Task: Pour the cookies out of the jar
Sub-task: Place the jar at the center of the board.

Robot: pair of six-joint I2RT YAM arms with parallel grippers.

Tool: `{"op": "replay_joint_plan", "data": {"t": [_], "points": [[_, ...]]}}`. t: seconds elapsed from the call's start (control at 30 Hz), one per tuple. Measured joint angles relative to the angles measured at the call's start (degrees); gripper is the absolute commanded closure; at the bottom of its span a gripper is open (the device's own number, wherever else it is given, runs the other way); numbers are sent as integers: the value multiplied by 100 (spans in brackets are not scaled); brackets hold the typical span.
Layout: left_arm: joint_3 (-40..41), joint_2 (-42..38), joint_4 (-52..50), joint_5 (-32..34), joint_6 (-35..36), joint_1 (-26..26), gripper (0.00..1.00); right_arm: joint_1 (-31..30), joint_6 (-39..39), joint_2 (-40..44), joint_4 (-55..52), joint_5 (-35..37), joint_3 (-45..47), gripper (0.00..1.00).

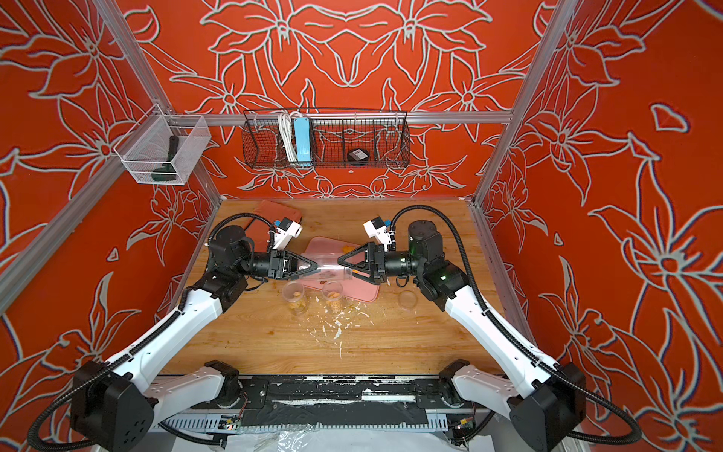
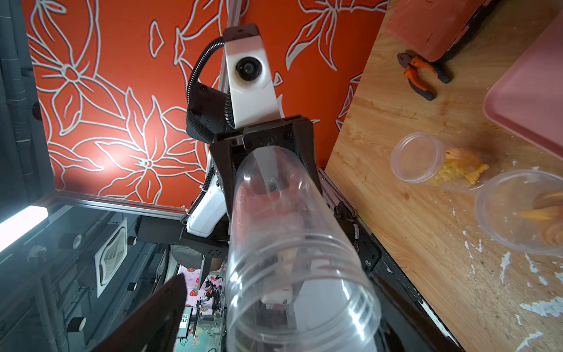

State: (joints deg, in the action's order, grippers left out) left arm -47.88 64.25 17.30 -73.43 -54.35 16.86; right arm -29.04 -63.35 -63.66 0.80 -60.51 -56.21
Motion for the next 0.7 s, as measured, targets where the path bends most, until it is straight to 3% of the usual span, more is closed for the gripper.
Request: {"op": "replay_joint_plan", "data": {"t": [0.27,0.7], "points": [[0,0,258,-26,-170,90,62,-35,-525,-94,769,-50,238,17],[-13,15,293,-59,-203,90,61,-59,-686,-94,975,-79,308,27]]}}
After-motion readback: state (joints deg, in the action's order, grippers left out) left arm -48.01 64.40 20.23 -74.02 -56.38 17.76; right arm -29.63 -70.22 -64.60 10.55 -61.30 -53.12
